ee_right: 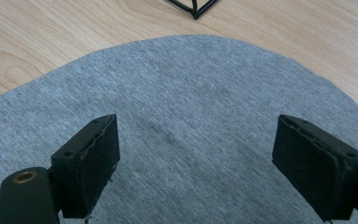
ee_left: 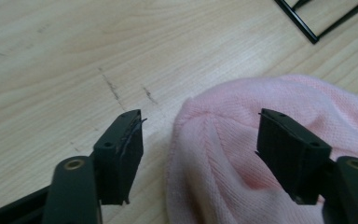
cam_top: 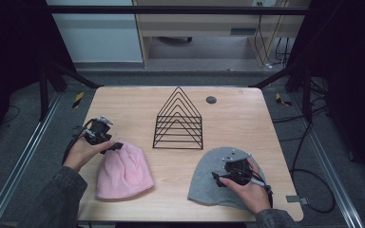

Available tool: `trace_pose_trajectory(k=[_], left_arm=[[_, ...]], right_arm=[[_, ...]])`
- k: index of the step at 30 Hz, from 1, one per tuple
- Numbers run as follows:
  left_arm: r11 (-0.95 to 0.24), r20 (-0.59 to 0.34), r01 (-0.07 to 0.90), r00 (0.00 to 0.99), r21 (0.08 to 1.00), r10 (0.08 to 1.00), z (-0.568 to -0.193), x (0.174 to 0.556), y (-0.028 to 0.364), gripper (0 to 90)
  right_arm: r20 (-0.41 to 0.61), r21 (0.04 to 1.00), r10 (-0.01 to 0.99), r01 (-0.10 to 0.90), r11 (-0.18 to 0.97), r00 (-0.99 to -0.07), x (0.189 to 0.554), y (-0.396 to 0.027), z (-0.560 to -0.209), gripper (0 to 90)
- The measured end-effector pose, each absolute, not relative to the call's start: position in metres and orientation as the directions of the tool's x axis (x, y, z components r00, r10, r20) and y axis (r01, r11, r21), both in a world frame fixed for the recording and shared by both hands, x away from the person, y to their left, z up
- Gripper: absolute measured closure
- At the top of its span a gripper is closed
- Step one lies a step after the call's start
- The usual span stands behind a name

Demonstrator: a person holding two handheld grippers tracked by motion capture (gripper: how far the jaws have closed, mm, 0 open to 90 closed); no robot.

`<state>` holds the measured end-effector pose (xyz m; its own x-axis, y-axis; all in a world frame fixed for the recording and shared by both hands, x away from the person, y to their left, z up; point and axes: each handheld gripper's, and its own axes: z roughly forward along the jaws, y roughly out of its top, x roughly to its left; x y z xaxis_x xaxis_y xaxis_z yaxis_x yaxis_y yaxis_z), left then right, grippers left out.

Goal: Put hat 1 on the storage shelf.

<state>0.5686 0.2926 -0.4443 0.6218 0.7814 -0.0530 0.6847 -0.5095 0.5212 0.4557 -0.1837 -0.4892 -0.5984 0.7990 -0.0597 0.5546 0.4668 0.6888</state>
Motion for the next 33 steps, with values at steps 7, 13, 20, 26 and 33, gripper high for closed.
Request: trace_pose_trajectory(k=[7,13,20,26,33], left_arm=[[-0.508,-0.091,0.698,0.628,0.505,0.773,-0.456,0.57,0.295,47.0],[-0.53,-0.094,0.663,0.666,0.529,0.74,-0.452,0.565,0.294,73.8],[-0.525,-0.077,0.634,0.676,0.567,0.733,-0.439,0.548,0.293,83.8],[-0.479,-0.058,0.59,0.668,0.65,0.742,-0.408,0.524,0.295,84.7],[-0.479,0.027,0.47,0.693,0.741,0.721,-0.352,0.486,0.291,84.9]], right_arm=[[-0.062,0.686,0.796,0.553,0.473,-0.603,0.456,-0.183,-0.49,15.0],[-0.062,0.682,0.796,0.557,0.474,-0.602,0.456,-0.183,-0.49,15.1],[-0.066,0.682,0.796,0.556,0.476,-0.601,0.456,-0.183,-0.49,15.2],[-0.068,0.683,0.797,0.555,0.476,-0.6,0.456,-0.183,-0.49,15.3],[-0.071,0.689,0.796,0.547,0.475,-0.601,0.456,-0.182,-0.489,15.3]])
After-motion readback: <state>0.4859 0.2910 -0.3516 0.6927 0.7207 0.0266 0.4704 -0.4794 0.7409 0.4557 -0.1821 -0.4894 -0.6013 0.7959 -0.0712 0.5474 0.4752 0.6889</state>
